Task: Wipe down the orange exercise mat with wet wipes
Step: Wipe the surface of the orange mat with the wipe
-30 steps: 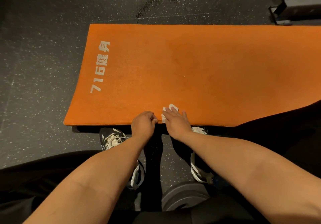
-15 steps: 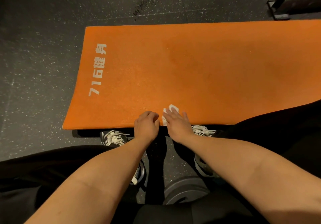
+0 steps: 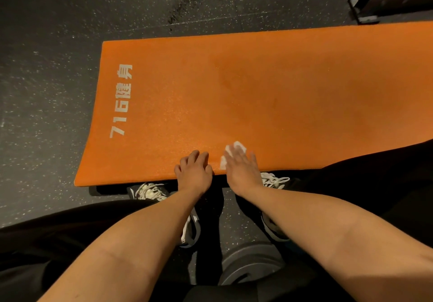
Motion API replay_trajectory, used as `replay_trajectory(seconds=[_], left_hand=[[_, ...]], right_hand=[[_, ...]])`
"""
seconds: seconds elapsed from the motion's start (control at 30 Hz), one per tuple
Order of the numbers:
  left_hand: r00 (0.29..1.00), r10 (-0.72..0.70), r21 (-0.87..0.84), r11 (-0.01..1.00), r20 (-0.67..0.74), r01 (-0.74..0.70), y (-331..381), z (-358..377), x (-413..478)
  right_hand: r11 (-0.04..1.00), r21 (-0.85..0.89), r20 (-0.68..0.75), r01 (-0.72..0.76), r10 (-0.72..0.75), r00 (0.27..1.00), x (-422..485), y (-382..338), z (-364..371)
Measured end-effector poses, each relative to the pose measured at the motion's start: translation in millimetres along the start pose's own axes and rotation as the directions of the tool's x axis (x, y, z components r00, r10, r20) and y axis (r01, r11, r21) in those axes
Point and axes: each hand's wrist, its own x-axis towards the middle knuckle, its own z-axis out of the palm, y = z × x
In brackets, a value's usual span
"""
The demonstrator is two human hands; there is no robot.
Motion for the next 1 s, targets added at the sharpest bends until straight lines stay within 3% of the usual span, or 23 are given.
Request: replay_trajectory(seconds=[0.07, 0.13, 0.23, 0.33, 0.43, 0.5, 0.57, 0.63, 0.7, 0.87, 0.93, 1.0], left_hand=[[1.0, -0.001, 0.017, 1.0, -0.004, 0.001, -0.5, -0.9, 3.0], [1.0, -0.005, 0.039, 0.999, -0.029, 0.006, 1.7, -2.3, 7.4], [0.998, -0.021, 0.046, 0.999, -0.057, 0.024, 7.6, -5.2, 16.0], [0.999, -0.029, 0.032, 0.999, -0.046, 0.03, 8.1, -7.9, 27.1], [0.998, -0.02, 0.051, 0.998, -0.06, 0.023, -1.8, -10.7, 36.4], [0.997, -0.032, 0.051, 0.998, -0.063, 0.035, -8.5, -10.8, 41.0], [0.997, -0.04, 0.044, 0.998, -0.065, 0.043, -10.4, -8.9, 43.1], [0.996, -0.049, 0.036, 0.998, -0.077, 0.052, -9.3, -6.6, 45.3], [0.993, -0.062, 0.026, 0.998, -0.102, 0.065, -9.1, -7.4, 49.7], [0.99, -0.096, 0.012, 0.995, -0.099, 0.097, -17.9, -14.0, 62.7], [0.99, -0.103, 0.008, 0.994, -0.091, 0.105, -20.8, -13.8, 64.0], [0.99, -0.113, 0.0, 0.994, -0.086, 0.113, -21.5, -12.5, 65.2]], right_hand=[[0.967, 0.073, -0.017, -0.243, 0.245, 0.969, 6.7, 9.8, -7.5], [0.925, 0.113, -0.003, -0.362, 0.365, 0.931, 16.1, 10.4, -10.8], [0.953, 0.104, 0.026, -0.285, 0.284, 0.958, 32.3, -8.9, -11.2], [0.996, 0.071, 0.11, -0.057, 0.049, 0.993, 46.3, -29.1, -9.3], [0.992, 0.027, 0.153, 0.121, -0.123, 0.98, 55.3, -22.9, -11.0], [0.997, 0.001, 0.117, 0.074, -0.074, 0.99, 63.1, -10.1, -15.0], [0.992, 0.023, 0.087, -0.124, 0.122, 0.989, 73.1, -2.5, -19.9], [0.973, 0.051, 0.096, -0.224, 0.219, 0.971, 80.7, -7.7, -20.5], [0.988, 0.039, 0.103, -0.15, 0.146, 0.984, 84.0, -22.3, -15.7], [0.97, -0.016, 0.159, 0.244, -0.239, 0.958, 98.7, -39.4, -8.0], [0.976, -0.058, 0.099, 0.21, -0.204, 0.974, 109.8, -31.2, -12.3], [1.0, -0.017, -0.003, -0.02, 0.02, 1.0, 117.2, -20.2, -18.5]])
